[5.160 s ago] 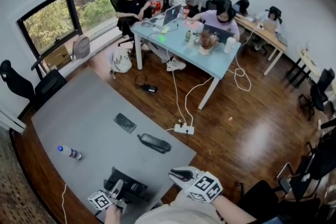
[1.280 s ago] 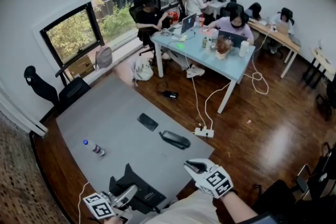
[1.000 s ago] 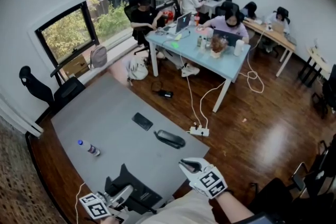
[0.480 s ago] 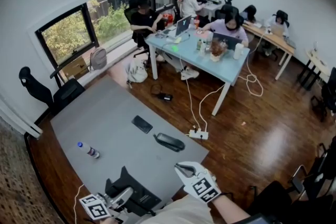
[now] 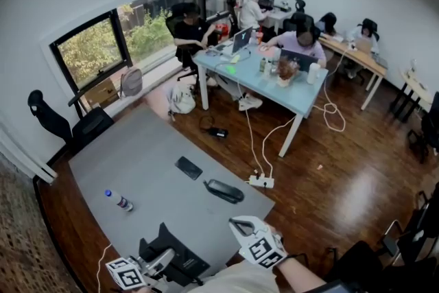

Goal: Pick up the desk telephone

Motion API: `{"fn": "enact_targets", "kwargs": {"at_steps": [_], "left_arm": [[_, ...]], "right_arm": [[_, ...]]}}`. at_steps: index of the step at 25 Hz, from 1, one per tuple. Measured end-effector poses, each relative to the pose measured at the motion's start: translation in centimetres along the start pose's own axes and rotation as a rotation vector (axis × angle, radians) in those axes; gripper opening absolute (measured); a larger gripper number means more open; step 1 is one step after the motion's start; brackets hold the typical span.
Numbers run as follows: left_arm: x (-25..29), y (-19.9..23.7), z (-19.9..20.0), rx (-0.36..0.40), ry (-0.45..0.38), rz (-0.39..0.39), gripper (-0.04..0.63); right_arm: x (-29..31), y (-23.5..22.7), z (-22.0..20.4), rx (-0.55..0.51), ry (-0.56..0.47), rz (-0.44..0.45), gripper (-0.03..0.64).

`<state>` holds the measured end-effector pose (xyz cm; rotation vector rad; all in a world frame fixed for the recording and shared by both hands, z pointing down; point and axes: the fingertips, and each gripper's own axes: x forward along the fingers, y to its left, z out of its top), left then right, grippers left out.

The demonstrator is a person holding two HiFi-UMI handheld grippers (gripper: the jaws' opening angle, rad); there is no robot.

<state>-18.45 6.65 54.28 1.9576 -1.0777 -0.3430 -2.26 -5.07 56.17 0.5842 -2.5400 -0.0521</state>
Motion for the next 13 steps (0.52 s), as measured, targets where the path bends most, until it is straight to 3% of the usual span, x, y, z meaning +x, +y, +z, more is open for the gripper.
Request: {"fn": "enact_targets", "kwargs": {"at_steps": [13], "left_arm": [[-0.4,0.7,-1.0,-0.001,0.008,0.022,0.169]], "right_arm": [[-0.1,0.8,-0.1,0.001,0.003,0.025,0.002]]}}
